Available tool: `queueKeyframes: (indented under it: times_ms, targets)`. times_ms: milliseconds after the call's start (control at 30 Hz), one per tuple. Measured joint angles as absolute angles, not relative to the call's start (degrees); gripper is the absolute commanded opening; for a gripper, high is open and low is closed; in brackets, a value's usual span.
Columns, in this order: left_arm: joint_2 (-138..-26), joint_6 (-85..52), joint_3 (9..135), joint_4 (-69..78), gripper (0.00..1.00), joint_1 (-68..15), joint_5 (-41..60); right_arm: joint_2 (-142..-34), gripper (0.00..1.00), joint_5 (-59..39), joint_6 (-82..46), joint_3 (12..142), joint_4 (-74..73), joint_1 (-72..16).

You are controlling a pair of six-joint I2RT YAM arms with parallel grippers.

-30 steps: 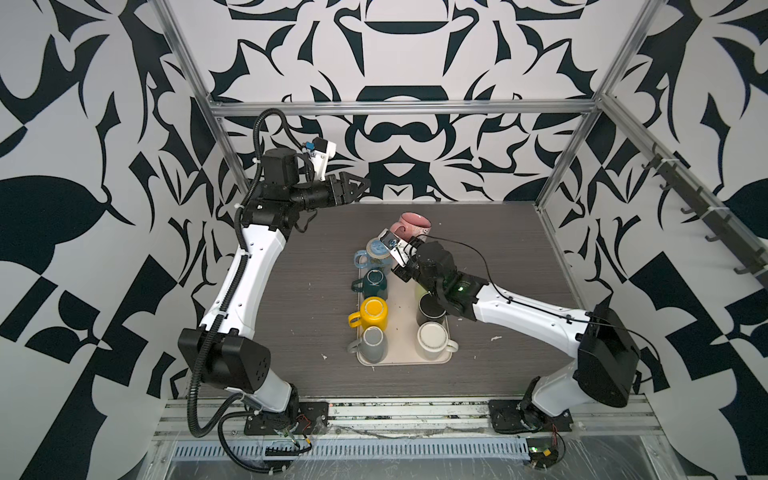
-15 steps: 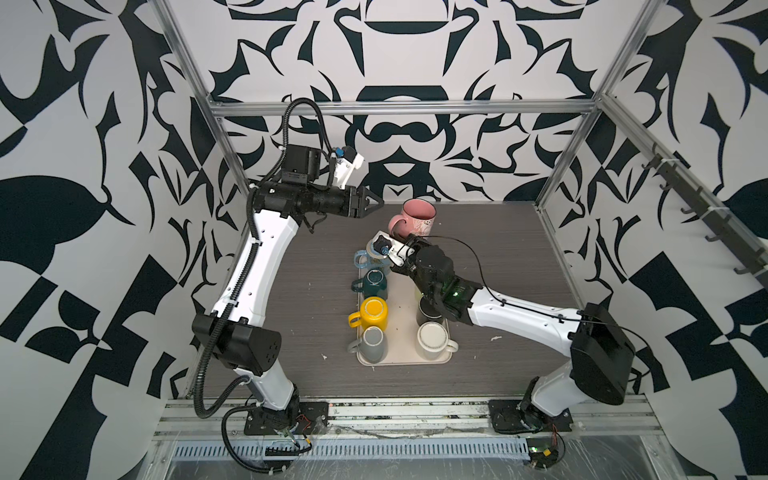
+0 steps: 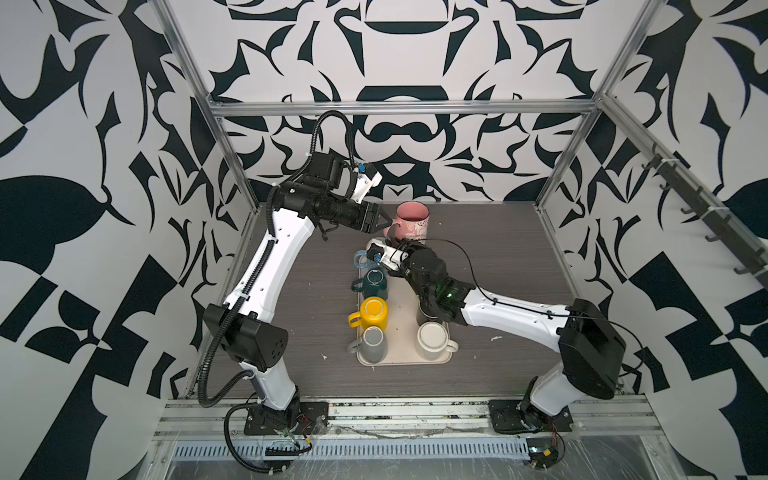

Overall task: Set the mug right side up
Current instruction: 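Grasp the pink mug's handle with the left gripper beside the right gripper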

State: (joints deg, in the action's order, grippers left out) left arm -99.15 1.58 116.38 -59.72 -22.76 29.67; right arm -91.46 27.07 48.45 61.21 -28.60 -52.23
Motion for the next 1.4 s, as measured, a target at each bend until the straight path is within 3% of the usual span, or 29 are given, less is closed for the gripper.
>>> queueKeyframes:
  times_ms: [700, 1033, 1400]
  targets:
    - [-102.85, 1.50, 116.99, -61.28, 0.36, -25.45, 25.26, -92.84, 0.00, 26.48, 48.47, 62.24, -28.45, -53.39]
    - [-103.77, 1.58, 116.99, -62.06, 0.32, -25.96, 24.64, -92.97, 0.00, 26.22, 48.47, 62.41, -27.55, -53.41]
    - [-104.42, 2.68, 117.01, -62.35, 0.12, -26.04, 23.81, -92.97, 0.00, 26.26, 48.45, 62.52, -26.35, -53.28]
